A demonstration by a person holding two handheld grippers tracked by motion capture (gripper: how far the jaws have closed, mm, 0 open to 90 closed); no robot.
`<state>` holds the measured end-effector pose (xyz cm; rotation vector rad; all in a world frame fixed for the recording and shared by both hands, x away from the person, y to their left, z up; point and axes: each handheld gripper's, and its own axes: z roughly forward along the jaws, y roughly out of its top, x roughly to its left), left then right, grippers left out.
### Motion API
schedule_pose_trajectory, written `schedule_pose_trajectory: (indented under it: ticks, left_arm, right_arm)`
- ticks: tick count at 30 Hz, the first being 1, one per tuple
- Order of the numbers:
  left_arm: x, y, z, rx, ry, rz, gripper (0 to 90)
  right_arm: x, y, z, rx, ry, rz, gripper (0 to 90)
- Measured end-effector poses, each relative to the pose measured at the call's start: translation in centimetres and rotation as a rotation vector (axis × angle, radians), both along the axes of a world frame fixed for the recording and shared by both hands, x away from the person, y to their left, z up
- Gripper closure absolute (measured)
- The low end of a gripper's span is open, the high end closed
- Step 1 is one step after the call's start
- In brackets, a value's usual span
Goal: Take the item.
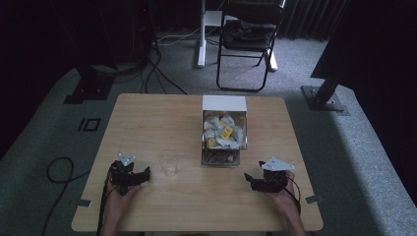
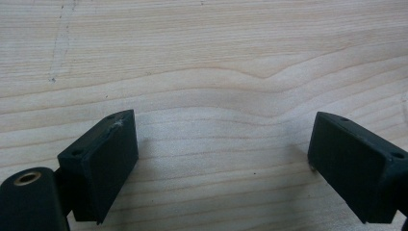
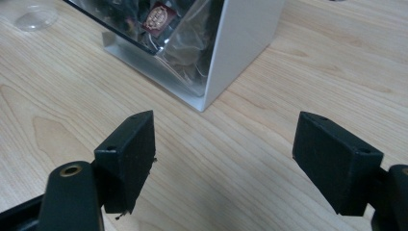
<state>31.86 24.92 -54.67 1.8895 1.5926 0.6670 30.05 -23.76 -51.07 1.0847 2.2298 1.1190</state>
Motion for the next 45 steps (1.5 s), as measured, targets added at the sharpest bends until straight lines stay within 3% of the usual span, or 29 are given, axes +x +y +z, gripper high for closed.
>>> schedule_pose_trajectory:
  ticks: [16, 29, 45]
  left_arm:
    - [0.0, 0.0, 0.0, 0.000, 0.000, 0.000, 11.0]
    - [0.0, 0.0, 0.0, 0.000, 0.000, 0.000, 11.0]
    - [0.0, 0.0, 0.0, 0.000, 0.000, 0.000, 11.0]
  right_arm:
    - [-0.6, 0.9, 1.2, 0.001, -0.039, 0.039, 27.9]
    - [-1.2, 1.9, 2.6, 0.022, -0.093, 0.083, 40.8]
    - [-0.8, 3.9, 2.9, 0.037, -0.107, 0.140, 45.9]
